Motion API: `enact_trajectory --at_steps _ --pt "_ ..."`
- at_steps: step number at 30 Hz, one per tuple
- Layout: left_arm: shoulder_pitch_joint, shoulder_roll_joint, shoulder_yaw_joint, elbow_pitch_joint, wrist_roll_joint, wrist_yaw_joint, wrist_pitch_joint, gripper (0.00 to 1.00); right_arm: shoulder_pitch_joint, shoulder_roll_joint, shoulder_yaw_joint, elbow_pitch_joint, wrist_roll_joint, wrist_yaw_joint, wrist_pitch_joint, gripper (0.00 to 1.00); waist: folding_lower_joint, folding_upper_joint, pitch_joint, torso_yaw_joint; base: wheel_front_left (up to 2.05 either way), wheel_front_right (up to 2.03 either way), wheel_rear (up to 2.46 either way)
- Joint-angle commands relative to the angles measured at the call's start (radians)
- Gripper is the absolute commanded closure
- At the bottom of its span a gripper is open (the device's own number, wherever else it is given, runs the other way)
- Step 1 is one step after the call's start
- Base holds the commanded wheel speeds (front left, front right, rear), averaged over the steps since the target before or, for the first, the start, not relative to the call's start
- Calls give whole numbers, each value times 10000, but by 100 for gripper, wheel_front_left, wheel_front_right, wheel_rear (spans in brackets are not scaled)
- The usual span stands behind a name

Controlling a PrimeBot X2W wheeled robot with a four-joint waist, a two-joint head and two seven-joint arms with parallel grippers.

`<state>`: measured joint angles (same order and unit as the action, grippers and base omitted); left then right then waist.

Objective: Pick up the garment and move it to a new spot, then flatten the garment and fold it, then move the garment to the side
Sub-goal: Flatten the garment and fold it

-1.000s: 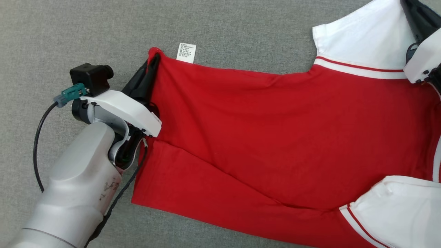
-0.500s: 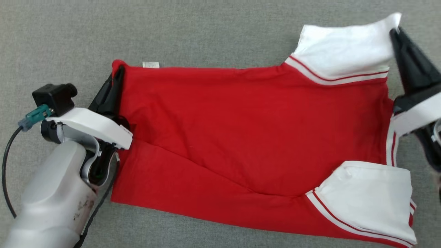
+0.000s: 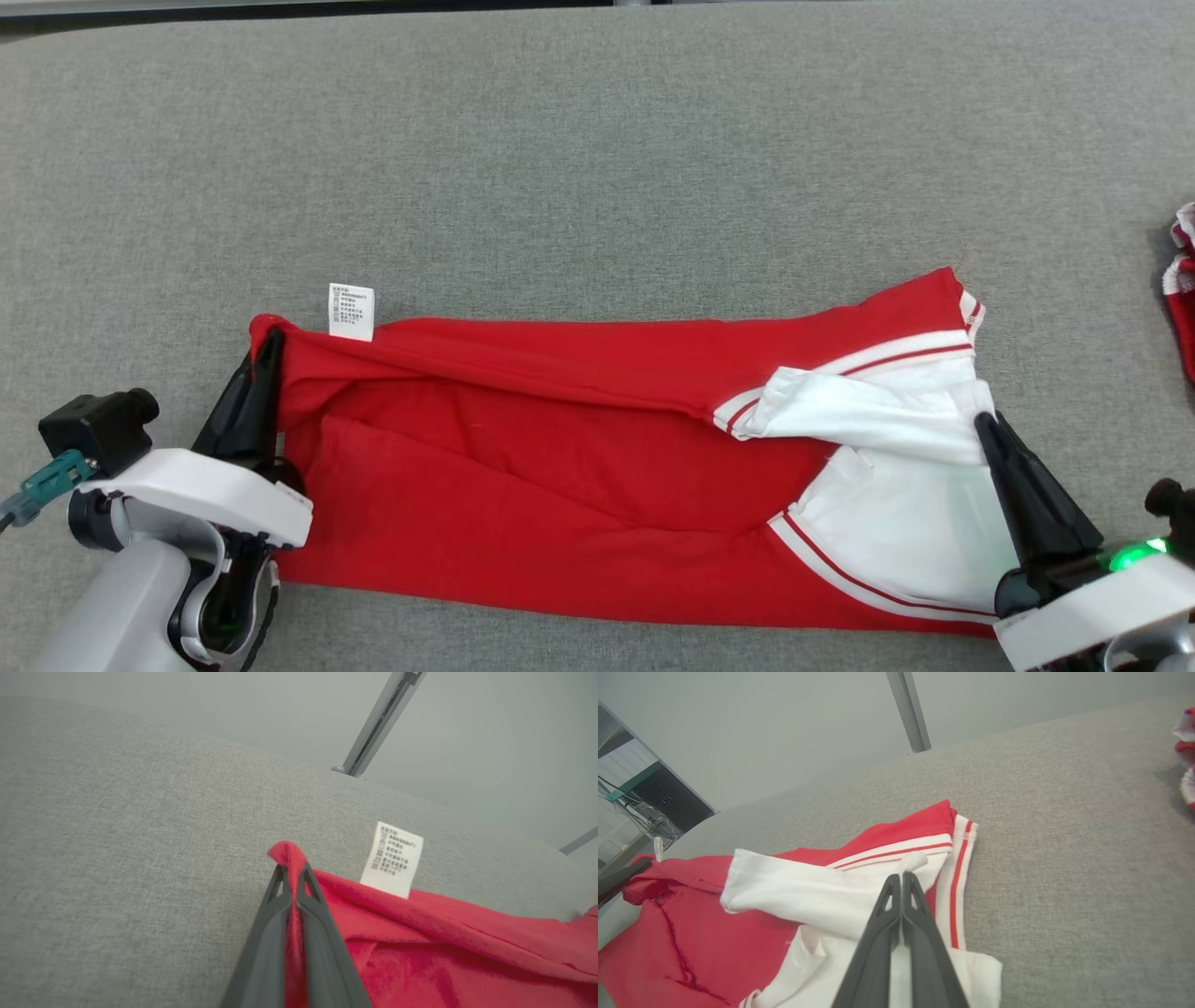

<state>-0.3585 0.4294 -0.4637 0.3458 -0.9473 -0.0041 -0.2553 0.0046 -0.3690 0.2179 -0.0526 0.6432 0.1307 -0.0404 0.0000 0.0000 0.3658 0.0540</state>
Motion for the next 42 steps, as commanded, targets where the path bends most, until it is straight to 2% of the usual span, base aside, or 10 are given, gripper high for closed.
enact_trajectory --at_steps 1,7,8,9,10,11,17,22,30,42 --pt "171 100 66 -136 -79 103 13 100 147 -4 -59 -35 32 -2 -93 100 0 0 -105 -93 0 0 0" --pt "1135 565 284 -1152 -270 720 285 100 1047 259 -176 -182 174 -2 -167 100 0 0 -372 -241 0 0 0" --pt "1310 619 216 -1301 -289 811 478 100 1126 263 -148 -152 154 -2 -130 96 0 0 -386 -251 0 0 0" --pt "1460 656 172 -1417 -364 888 619 58 1215 307 -48 -86 199 -4 -71 63 0 0 -400 -254 0 0 0" --pt "1578 692 127 -1483 -418 935 772 0 1259 315 -64 -48 86 -2 -102 25 0 0 -412 -255 0 0 0" --pt "1677 733 111 -1515 -438 969 820 0 1273 362 -138 9 -39 -2 -200 0 0 0 -426 -260 0 0 0" --pt "2206 646 588 -2002 379 1535 33 0 1139 755 -691 -414 -1551 -2 -1216 0 0 0 -591 -354 0 0 0" --pt "2612 -25 1916 -3403 2047 1903 -92 0 984 1355 -1649 -1217 -3149 -2 -1433 0 0 0 -809 -360 0 0 0" --pt "3284 -1011 2841 -4545 3901 1472 -81 0 890 1740 -2012 -1944 -3912 -4 -610 0 0 0 -1407 -420 0 0 0" --pt "3873 -1345 2607 -4047 4675 1207 -83 0 1338 1914 -1991 -1766 -3882 -2 -307 0 0 0 -1822 -493 0 0 0"
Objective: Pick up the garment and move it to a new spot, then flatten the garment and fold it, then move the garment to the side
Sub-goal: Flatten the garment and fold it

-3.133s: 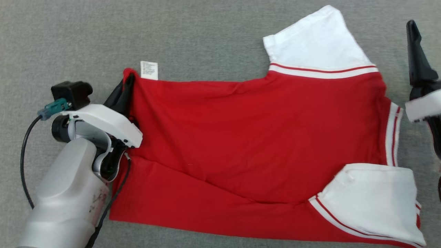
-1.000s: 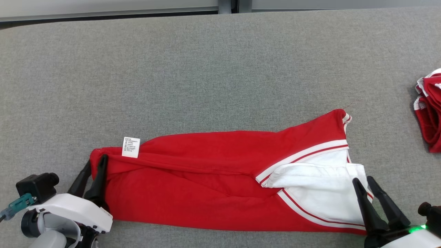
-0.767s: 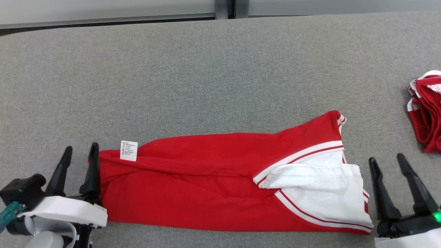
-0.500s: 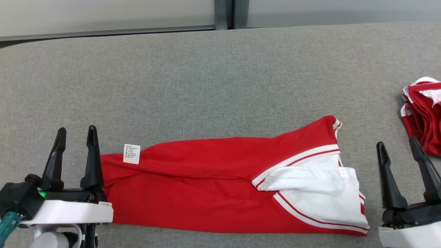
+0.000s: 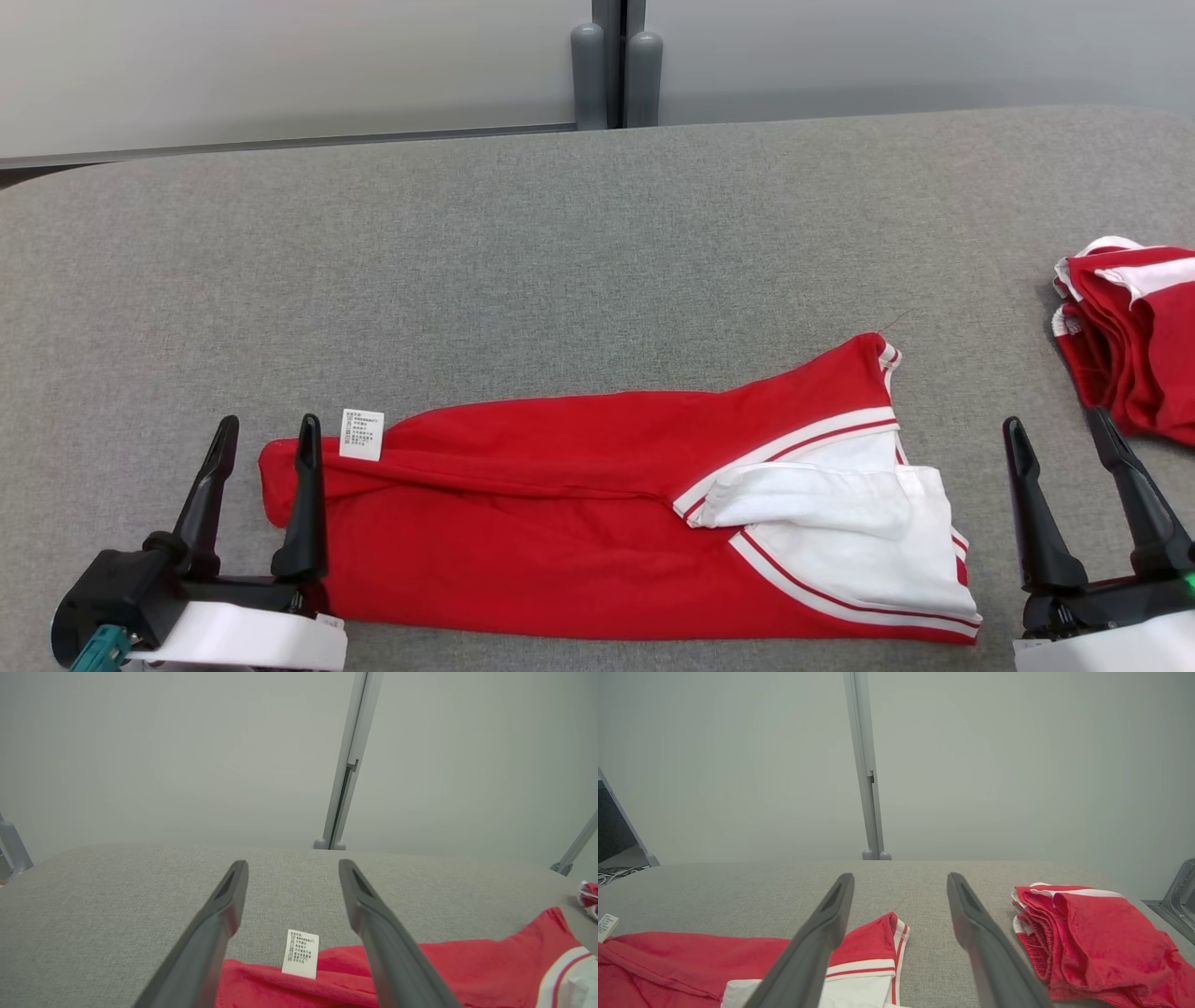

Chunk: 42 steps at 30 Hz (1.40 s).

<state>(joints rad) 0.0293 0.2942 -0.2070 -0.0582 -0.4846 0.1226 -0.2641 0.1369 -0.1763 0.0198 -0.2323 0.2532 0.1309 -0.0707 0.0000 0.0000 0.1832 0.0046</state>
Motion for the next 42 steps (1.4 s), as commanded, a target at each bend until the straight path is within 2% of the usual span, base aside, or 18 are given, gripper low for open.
enact_trajectory --at_steps 1,14,17,26,33,34,36,42 --pt "-16 -14 25 36 63 -69 5 0 37 5 -20 56 27 -6 42 0 0 0 6 1 0 0 0" --pt "-353 -122 87 105 234 -287 5 0 -129 6 -224 241 34 -4 91 0 0 0 306 162 0 0 0" --pt "-630 -191 21 63 292 -392 4 0 -241 -58 -150 761 127 -6 184 0 0 0 630 337 0 0 0" --pt "-1299 -648 -26 140 500 -792 4 0 -1086 -175 479 3462 355 -4 339 0 0 0 1537 852 0 0 0" --pt "-1468 -887 137 324 669 -1029 4 0 -1235 28 1060 4340 733 -1 734 0 0 0 1676 970 0 0 0" --pt "-1466 -919 161 338 686 -1041 4 0 -1223 50 1150 4382 766 2 832 14 0 0 1687 974 0 0 0" --pt "-1452 -970 236 354 754 -1123 4 0 -1183 90 1246 4386 739 19 1034 100 0 0 1692 958 0 0 0" --pt "-1384 -1058 472 302 916 -1208 4 0 -1045 -65 849 3853 558 -16 1147 100 0 0 1685 810 0 0 0"
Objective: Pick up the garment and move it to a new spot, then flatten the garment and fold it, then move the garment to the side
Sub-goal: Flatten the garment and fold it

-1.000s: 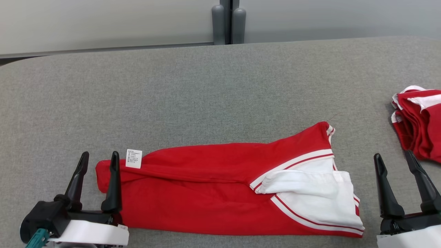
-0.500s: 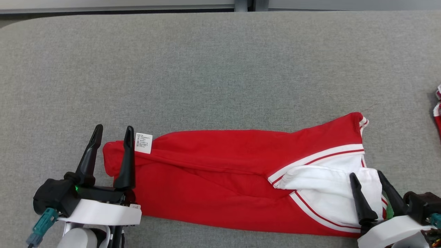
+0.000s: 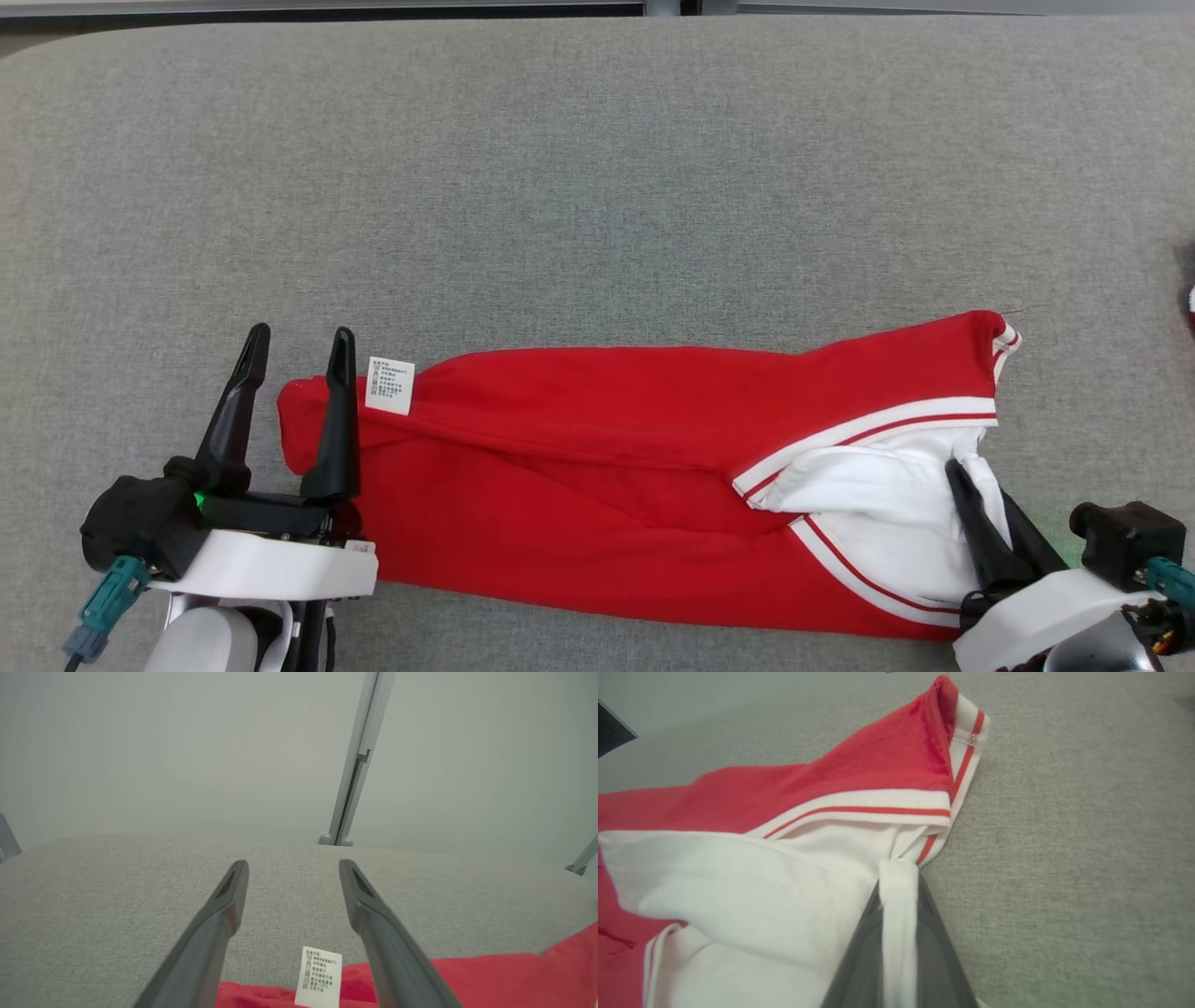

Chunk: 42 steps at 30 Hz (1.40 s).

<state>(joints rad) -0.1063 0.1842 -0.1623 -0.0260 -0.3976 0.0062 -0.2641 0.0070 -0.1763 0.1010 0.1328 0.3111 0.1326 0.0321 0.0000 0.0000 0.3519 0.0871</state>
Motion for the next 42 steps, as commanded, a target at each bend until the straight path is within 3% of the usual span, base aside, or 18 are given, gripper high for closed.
enact_trajectory --at_steps 1,11,18,23,27,33,42 --pt "8 36 75 -33 66 -34 4 0 299 -96 -164 102 -45 -37 184 100 0 0 -11 -69 0 0 0" --pt "68 -141 316 -31 218 -212 4 0 861 -1011 -2210 -1041 -266 -32 341 100 0 0 -73 -325 0 0 0" --pt "129 -294 475 -39 324 -332 4 0 678 -1032 -1989 -2527 -336 -31 1113 100 0 0 -362 -449 0 0 0" --pt "244 -374 547 19 393 -404 4 0 -7 -777 -689 -4019 -609 -29 2028 100 0 0 -617 -492 0 0 0" --pt "128 -439 479 81 398 -495 4 0 -947 -300 969 -4216 -458 -21 2339 100 0 0 -695 -323 0 0 0" --pt "-96 -543 377 189 438 -595 4 0 -2158 630 3519 -2640 192 -21 1853 100 0 0 -628 246 0 0 0" --pt "-251 -762 304 470 346 -807 4 0 -3423 1203 5685 379 1373 -21 768 100 0 0 -379 907 0 0 0"
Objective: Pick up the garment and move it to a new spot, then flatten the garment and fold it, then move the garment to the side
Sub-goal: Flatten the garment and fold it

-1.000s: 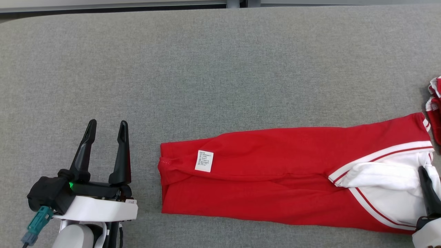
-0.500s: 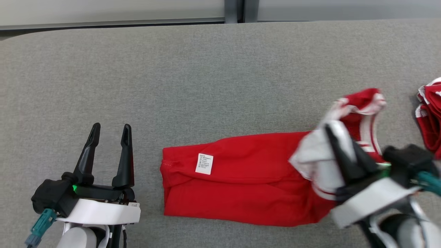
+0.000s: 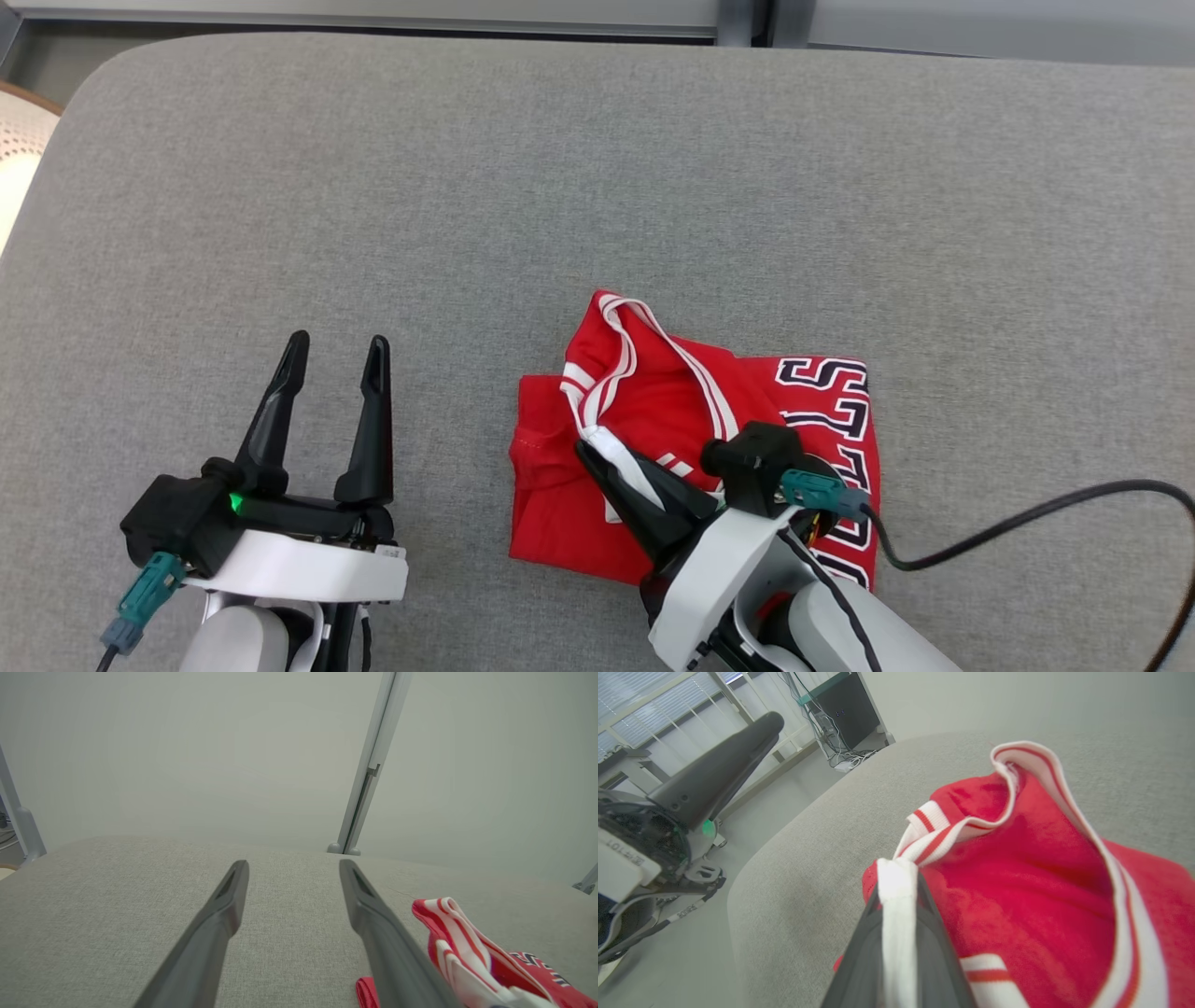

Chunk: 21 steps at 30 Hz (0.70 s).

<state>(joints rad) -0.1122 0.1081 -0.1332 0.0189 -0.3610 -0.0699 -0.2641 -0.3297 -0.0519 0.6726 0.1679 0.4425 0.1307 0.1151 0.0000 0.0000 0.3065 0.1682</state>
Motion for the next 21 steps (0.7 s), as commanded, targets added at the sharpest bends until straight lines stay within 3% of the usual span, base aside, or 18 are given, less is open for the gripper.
enact_trajectory --at_steps 1,2,3,4,5,6,14,20,21 --pt "-209 -28 -6 71 -12 -85 6 0 -202 -35 88 372 95 -1 -176 100 0 0 104 142 0 0 0" --pt "-215 -49 -15 119 -20 -101 4 0 -326 -14 224 604 198 -2 -320 100 0 0 110 164 0 0 0" --pt "-234 -61 -16 150 -12 -118 4 0 -438 -9 374 799 283 -1 -420 80 0 0 124 184 0 0 0" --pt "-242 -71 -11 196 7 -149 4 0 -528 -1 466 963 352 -2 -556 58 0 0 135 191 0 0 0" --pt "-236 -87 18 229 -5 -167 4 0 -645 -12 527 1102 333 -2 -735 23 0 0 130 182 0 0 0" --pt "-226 -97 47 260 -4 -184 4 0 -743 -12 586 1215 281 -2 -892 0 0 0 116 162 0 0 0" --pt "-101 -8 242 404 220 -257 4 0 -1227 -18 458 451 319 -2 -2397 0 0 0 -188 -298 0 0 0" --pt "0 136 388 358 403 -163 6 0 -671 -558 -1635 -465 -475 -2 -2819 0 0 0 -398 -841 0 0 0" --pt "52 205 454 344 414 -124 4 0 -349 -783 -2507 -790 -750 -2 -2718 0 0 0 -449 -1010 0 0 0"
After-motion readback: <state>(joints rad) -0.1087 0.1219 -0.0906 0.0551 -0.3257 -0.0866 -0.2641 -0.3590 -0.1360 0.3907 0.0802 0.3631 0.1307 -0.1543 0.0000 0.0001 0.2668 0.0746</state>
